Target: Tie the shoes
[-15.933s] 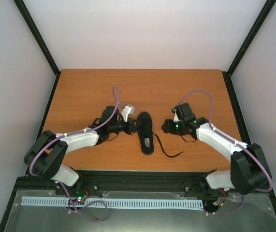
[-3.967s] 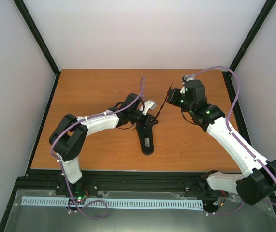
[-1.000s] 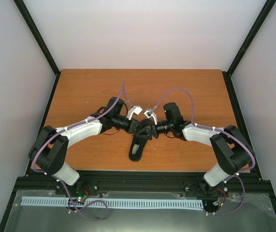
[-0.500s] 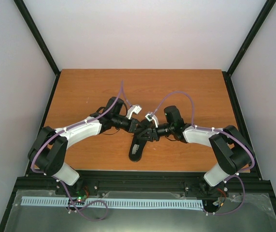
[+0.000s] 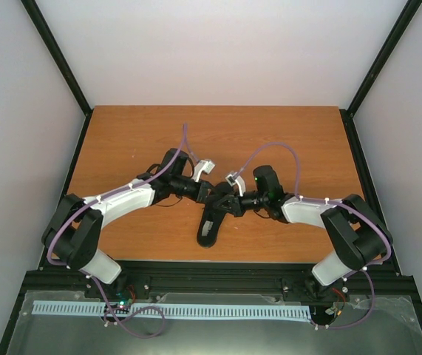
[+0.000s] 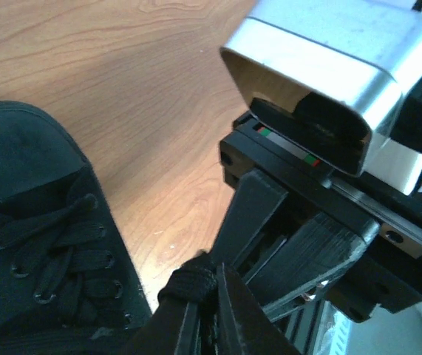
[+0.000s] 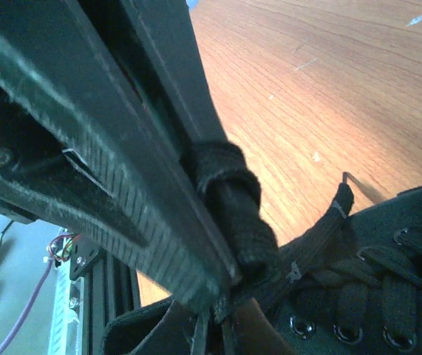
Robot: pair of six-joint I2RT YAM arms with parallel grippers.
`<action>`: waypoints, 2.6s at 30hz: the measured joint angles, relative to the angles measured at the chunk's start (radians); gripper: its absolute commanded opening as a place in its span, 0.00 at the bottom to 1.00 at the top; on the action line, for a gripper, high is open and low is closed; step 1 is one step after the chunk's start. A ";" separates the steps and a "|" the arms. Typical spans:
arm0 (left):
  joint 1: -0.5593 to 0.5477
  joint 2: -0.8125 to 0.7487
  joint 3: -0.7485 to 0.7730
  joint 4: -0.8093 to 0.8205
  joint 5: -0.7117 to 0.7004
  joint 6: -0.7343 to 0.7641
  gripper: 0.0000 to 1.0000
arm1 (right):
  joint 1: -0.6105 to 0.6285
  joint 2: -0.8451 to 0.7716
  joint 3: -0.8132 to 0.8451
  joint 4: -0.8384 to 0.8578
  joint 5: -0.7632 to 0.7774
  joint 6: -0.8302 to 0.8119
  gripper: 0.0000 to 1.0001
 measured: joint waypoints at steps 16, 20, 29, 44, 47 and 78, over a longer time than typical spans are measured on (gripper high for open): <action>-0.010 -0.267 -0.204 0.027 -0.398 0.143 0.44 | -0.008 -0.013 -0.069 0.150 0.026 0.167 0.03; -0.049 -0.341 -0.290 0.121 -0.365 0.146 0.42 | -0.008 -0.013 -0.076 0.182 0.019 0.211 0.03; -0.086 -0.217 -0.306 0.270 -0.249 0.143 0.30 | -0.010 0.006 -0.076 0.209 0.005 0.262 0.03; -0.091 -0.140 -0.359 0.438 -0.259 0.177 0.43 | -0.035 0.049 -0.076 0.246 -0.032 0.327 0.03; -0.091 -0.142 -0.368 0.443 -0.264 0.193 0.40 | -0.044 0.058 -0.075 0.256 -0.056 0.340 0.03; -0.121 -0.099 -0.367 0.437 -0.344 0.347 0.44 | -0.080 0.100 -0.039 0.241 -0.183 0.393 0.03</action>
